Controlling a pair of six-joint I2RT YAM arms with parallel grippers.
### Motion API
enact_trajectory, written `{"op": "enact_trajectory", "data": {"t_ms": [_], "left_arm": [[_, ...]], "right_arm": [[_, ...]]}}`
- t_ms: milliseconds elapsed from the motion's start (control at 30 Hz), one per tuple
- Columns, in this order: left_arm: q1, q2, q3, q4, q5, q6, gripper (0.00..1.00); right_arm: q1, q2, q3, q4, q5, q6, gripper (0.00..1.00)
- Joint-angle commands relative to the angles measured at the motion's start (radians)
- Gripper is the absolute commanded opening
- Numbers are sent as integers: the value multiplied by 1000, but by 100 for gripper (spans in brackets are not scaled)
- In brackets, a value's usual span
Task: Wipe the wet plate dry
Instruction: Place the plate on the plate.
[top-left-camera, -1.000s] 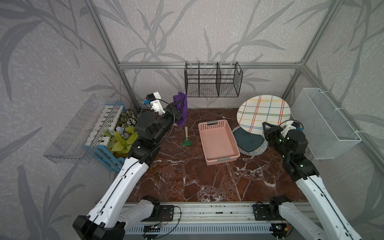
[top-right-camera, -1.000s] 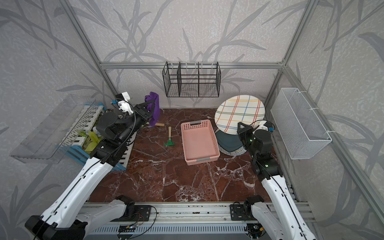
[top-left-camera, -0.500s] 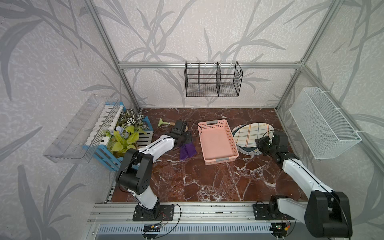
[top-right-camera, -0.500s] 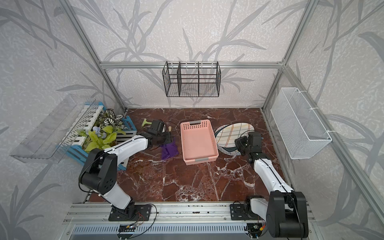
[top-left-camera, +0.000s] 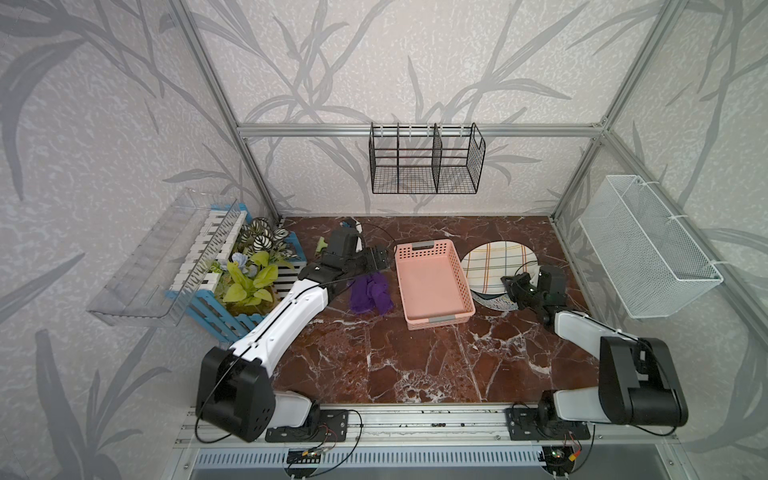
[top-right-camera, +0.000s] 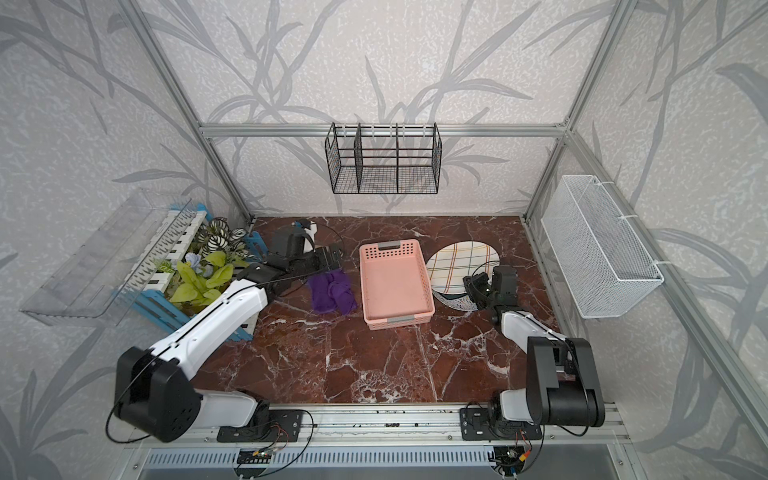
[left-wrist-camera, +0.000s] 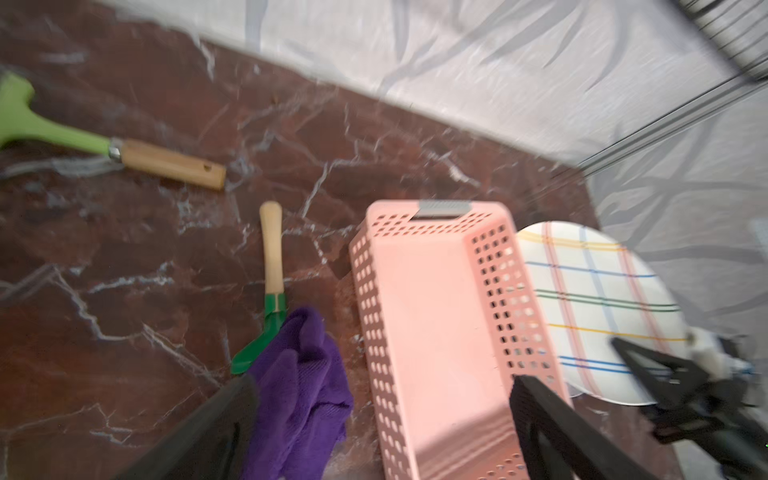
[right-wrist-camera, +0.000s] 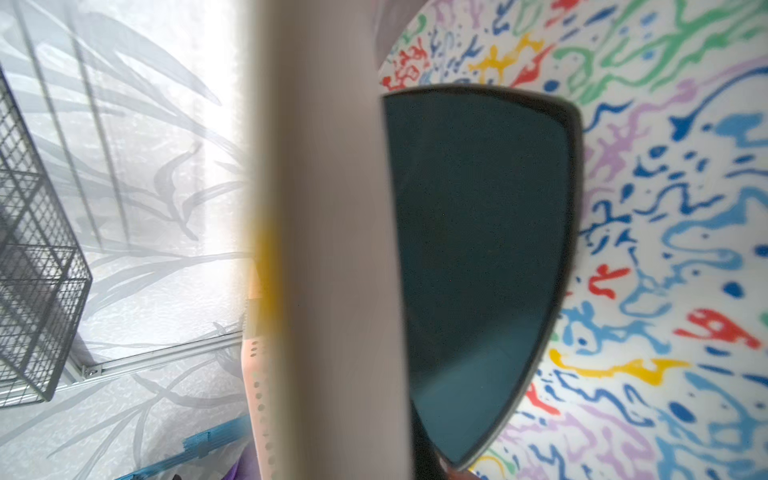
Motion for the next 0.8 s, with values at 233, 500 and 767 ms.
{"op": "enact_trajectory", "data": {"t_ms": [233, 500, 767], "left_arm": [[7, -390, -338, 89, -212, 16, 100], [7, -583, -607, 256, -434, 50, 100], [12, -565, -928, 784, -616, 468, 100]], "right_arm": [[-28, -25, -62, -200, -24, -187, 57], [-154, -426, -29, -581, 20, -345, 99], [-68, -539, -79, -393, 411, -668, 100]]}}
